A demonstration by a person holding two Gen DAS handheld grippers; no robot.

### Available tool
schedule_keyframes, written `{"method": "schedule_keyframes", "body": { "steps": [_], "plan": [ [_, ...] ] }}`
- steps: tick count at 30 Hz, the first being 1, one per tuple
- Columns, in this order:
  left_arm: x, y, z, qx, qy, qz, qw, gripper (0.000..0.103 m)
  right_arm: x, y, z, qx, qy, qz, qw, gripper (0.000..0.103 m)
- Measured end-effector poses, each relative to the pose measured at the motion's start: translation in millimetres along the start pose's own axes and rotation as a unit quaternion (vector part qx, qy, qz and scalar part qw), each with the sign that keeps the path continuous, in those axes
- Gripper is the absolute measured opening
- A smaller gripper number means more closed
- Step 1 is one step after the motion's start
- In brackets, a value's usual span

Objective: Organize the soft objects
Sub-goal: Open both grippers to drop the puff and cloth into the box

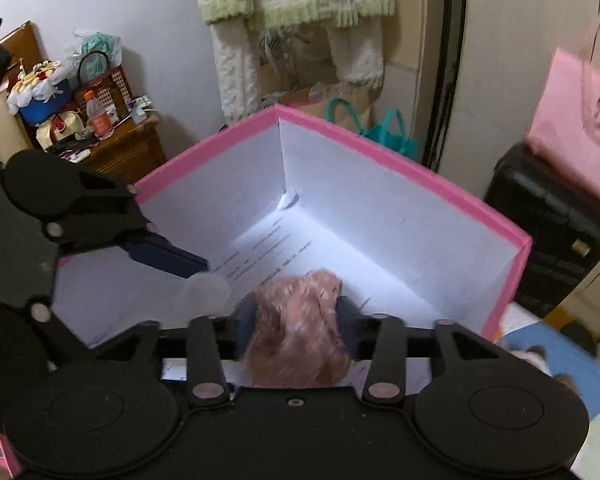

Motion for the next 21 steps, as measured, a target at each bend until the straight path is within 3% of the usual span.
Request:
{"method": "schedule_keyframes", "body": {
  "steps": [6, 21],
  "plan": [
    [-35, -6, 7, -0.018, 0.033, 0.003, 0.9993, 0.076, -27, -8, -5, -0.019, 0.017, 0.031, 0.999, 0.061],
    [-114, 22, 24, -0.02, 0.069, 0.026, 0.9971, 0.076, -106, -64, 17, -0.071, 0.012, 0.023, 0.997, 0.061]
  ]
}}
Point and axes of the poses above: each gripper's, at about its wrist camera, not at the fingertips, and x roughly the way its jaws point, y to its right, z to its underside, the point moved 3 cm from there along x, roughly the way its jaws point, and after that the axes turned 10 degrees about y, right-handed, at the moved point
